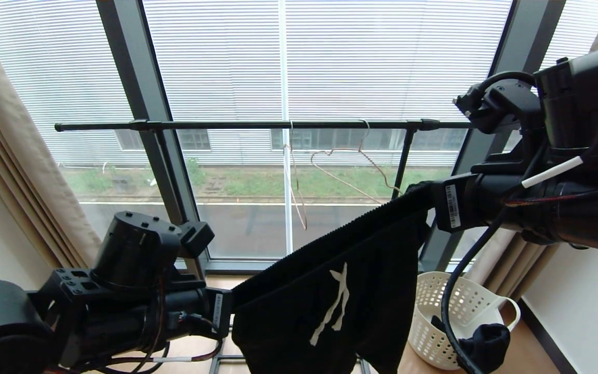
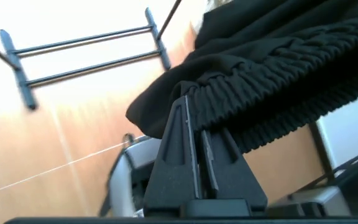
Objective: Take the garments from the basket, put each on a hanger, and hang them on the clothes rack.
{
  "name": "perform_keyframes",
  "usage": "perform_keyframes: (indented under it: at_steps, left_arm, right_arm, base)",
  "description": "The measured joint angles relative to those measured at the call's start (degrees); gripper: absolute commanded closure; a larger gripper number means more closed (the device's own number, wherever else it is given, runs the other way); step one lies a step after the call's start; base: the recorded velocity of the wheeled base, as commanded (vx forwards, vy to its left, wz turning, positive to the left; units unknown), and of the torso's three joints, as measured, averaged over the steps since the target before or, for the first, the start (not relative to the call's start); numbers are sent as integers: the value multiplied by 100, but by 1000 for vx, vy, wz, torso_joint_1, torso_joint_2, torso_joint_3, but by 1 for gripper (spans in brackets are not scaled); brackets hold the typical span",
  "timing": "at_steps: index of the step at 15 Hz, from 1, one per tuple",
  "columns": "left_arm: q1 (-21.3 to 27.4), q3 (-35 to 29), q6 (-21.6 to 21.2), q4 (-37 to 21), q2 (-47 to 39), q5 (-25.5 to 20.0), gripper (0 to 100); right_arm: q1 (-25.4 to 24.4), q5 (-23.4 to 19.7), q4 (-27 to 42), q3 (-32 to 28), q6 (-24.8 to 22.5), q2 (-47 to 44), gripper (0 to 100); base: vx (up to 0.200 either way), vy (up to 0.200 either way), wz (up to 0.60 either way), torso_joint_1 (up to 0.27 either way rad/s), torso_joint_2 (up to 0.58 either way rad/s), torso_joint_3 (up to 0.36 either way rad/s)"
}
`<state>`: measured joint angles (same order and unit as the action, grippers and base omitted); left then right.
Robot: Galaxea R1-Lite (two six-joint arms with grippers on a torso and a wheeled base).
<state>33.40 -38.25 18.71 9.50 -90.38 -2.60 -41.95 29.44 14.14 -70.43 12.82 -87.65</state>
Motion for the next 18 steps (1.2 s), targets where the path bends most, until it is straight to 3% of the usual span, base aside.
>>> perform_keyframes:
  at_steps: [3, 4, 7, 11, 14, 18]
  left_arm:
    - [-22, -1023, -169, -2003, 441, 2, 100]
    - [-27, -1246, -211, -2187, 524, 4, 100]
    - [-13, -1508, -422, -2230, 579, 6, 100]
    - [-90, -2161, -611, -2247, 260, 15, 100]
    - [-229, -2745, -870, -2252, -182, 17, 100]
    - [-271, -3930, -936, -2255, -945, -2, 100]
  right_arm:
    - [129, -240, -117, 56, 6, -121, 100]
    - [166, -271, -141, 80, 9, -157, 100]
    - [363, -495, -755, 435, -133, -218, 100]
    - [463, -670, -829, 1023, -1042, -30, 100]
    - [430, -1198, -788, 1569, -1841, 422, 100]
    - [-300, -1831, -585, 1914, -2018, 774, 100]
  base:
    - [0, 0, 0, 0, 0, 0]
    - [0, 0, 0, 0, 0, 0]
    - [0, 0, 0, 0, 0, 0]
    - [0, 0, 0, 0, 0, 0]
    - [0, 0, 0, 0, 0, 0]
    - [0, 0, 0, 0, 0, 0]
